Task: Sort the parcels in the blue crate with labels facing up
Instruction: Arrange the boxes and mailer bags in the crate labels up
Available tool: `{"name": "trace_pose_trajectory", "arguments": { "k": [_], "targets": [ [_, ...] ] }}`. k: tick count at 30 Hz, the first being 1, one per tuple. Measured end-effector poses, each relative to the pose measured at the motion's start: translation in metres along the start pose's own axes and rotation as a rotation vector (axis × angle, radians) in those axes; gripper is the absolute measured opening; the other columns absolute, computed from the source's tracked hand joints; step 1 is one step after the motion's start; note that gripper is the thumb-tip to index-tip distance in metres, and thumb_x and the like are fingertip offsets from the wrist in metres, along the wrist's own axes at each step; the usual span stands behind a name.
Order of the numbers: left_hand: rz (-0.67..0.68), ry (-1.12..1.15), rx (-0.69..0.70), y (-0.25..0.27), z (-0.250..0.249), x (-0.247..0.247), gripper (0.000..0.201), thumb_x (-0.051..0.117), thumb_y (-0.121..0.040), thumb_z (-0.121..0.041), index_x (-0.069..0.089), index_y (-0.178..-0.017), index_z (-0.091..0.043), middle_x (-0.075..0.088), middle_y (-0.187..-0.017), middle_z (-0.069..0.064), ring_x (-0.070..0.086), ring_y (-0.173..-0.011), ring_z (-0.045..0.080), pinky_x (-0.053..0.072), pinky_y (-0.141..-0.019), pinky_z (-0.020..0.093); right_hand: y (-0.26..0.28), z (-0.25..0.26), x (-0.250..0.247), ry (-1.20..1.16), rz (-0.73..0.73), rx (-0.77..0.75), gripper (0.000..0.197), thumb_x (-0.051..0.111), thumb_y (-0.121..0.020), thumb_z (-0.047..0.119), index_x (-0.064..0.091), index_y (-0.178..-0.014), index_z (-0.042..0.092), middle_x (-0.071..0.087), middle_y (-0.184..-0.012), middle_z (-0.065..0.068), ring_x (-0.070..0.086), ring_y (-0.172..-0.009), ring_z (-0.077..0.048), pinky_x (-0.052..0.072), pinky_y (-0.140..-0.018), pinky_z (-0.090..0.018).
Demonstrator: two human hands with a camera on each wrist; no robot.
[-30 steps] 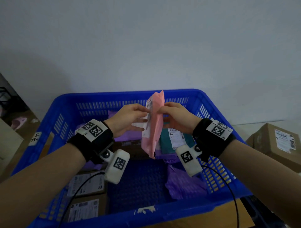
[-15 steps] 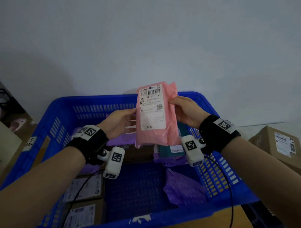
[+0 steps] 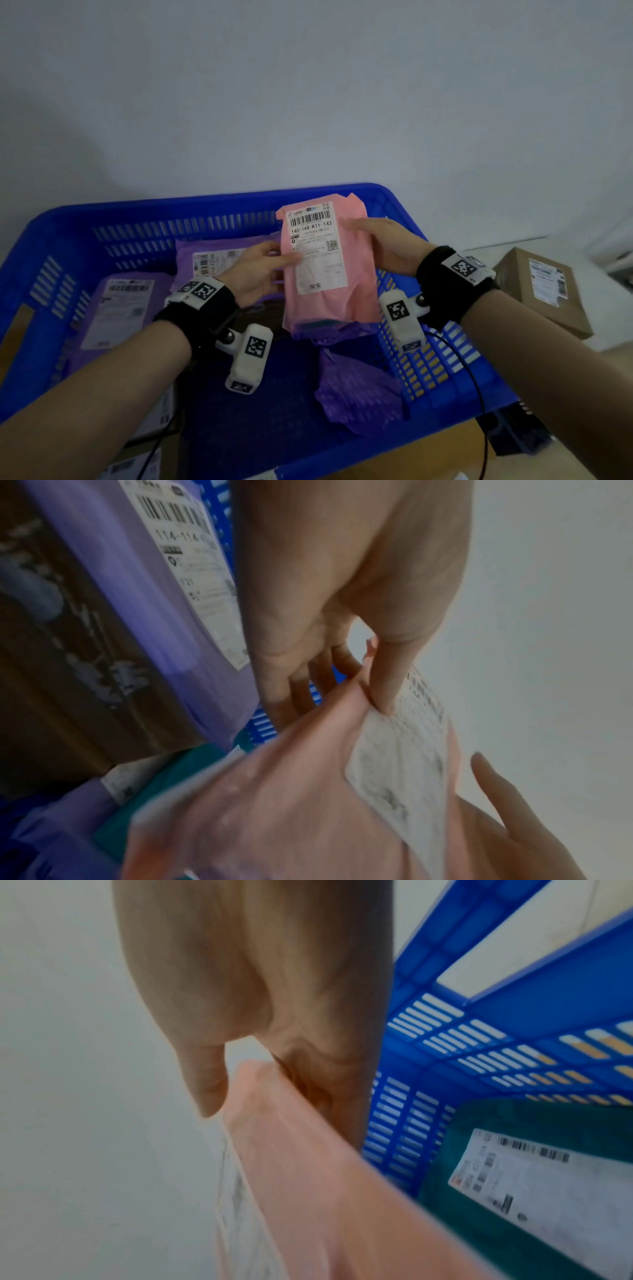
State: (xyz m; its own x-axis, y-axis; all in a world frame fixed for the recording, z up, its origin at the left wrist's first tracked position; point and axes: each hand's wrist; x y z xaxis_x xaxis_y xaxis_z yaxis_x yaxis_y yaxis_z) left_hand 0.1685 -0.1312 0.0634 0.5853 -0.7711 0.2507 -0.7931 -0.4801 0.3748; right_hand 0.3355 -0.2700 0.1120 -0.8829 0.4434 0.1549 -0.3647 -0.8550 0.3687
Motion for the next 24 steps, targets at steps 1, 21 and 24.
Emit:
{"name": "trace_pose_trajectory", "arguments": {
  "k": [1,21,24],
  "targets": [
    [-0.029,0.011,0.003,-0.003,0.002,0.001,0.034,0.062,-0.086,-0.006,0.052,-0.118,-0.006,0.068,-0.105,0.008,0.067,-0.090,0.024,0.056,-0.078,0.044,0.003,0.002,-0.004,0.051,-0.015,0.001,0.027,0.055,-0.094,0.021,0.063,-0.114,0.005,0.071,-0.103,-0.007,0.071,-0.086,-0.018,0.059,-0.070,-0.029],
    [-0.057,-0.010,-0.175,-0.037,0.093,0.048,0.032,0.058,-0.090,-0.006,0.052,-0.121,-0.004,0.066,-0.102,0.010,0.066,-0.069,0.014,0.055,-0.057,0.030,-0.015,-0.055,-0.057,0.776,-0.586,0.041,0.024,0.056,-0.072,-0.008,0.060,-0.070,0.016,0.061,-0.071,-0.012,0.061,-0.065,-0.027,0.058,-0.066,-0.042],
    [-0.080,0.014,-0.252,-0.046,0.107,0.052,0.029,0.060,-0.090,-0.009,0.051,-0.116,-0.001,0.063,-0.099,0.012,0.063,-0.064,0.014,0.050,-0.057,0.031,-0.028,-0.062,-0.058,0.965,-0.585,0.112,0.017,0.053,-0.075,-0.003,0.069,-0.077,0.003,0.067,-0.077,-0.015,0.066,-0.074,-0.029,0.059,-0.069,-0.042]
  ]
}}
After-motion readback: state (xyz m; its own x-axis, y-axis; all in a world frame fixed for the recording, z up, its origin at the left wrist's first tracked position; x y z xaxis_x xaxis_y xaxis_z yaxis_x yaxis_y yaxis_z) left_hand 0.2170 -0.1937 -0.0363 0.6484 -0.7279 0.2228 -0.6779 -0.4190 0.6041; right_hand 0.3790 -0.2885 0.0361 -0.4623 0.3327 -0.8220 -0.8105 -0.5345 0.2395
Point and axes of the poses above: each hand's wrist, its own y-axis away from the middle knuckle, its own x-axis out of the palm, z = x × y
